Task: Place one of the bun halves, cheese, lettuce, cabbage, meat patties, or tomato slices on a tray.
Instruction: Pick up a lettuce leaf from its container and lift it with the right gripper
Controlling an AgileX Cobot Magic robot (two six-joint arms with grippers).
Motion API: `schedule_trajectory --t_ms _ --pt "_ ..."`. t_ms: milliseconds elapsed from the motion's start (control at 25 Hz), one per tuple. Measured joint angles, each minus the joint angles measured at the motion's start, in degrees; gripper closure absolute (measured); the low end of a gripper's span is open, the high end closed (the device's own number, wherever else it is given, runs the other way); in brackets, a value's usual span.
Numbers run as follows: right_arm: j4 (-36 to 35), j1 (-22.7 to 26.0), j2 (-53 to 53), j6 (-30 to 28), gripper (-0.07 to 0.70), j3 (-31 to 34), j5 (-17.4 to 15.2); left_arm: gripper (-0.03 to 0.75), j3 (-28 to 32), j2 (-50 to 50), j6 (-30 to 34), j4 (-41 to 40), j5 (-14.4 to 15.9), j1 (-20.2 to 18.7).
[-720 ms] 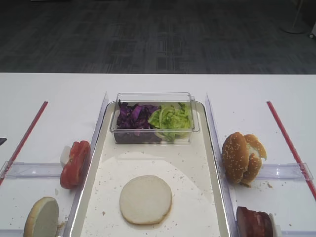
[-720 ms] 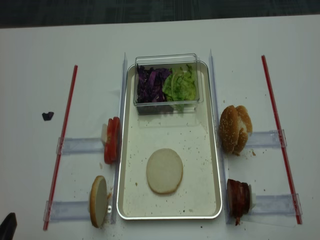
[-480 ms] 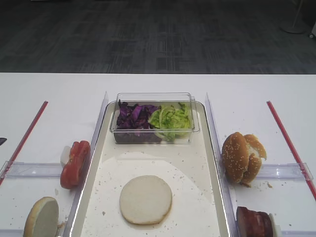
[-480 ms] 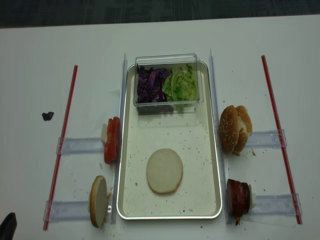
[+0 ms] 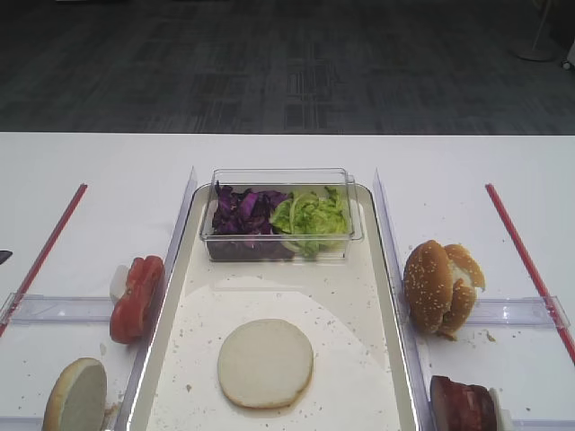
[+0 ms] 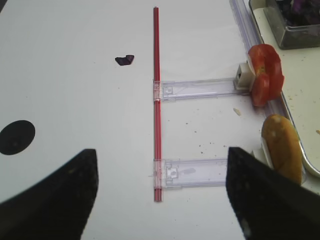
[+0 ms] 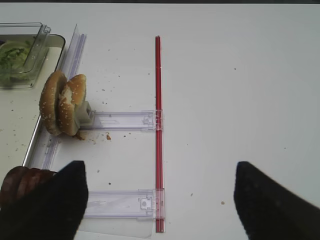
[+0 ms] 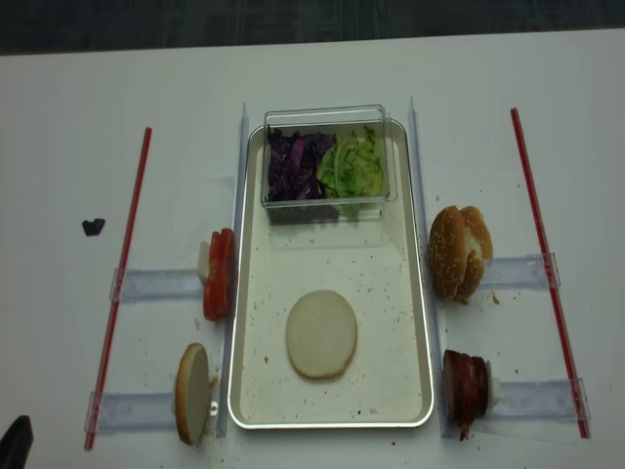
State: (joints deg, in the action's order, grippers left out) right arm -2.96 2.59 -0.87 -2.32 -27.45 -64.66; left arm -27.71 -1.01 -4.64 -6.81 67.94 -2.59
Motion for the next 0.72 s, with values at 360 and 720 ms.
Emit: schedule_trajectory --t_ms 360,720 --pt "0.0 0.0 0.0 0.0 0.017 0.0 0.0 0.224 0.0 0.0 0.0 0.0 0.0 0.0" --pt "0.0 0.0 0.0 0.0 0.017 0.0 0.0 0.224 0.0 0.0 0.0 0.0 0.0 0.0"
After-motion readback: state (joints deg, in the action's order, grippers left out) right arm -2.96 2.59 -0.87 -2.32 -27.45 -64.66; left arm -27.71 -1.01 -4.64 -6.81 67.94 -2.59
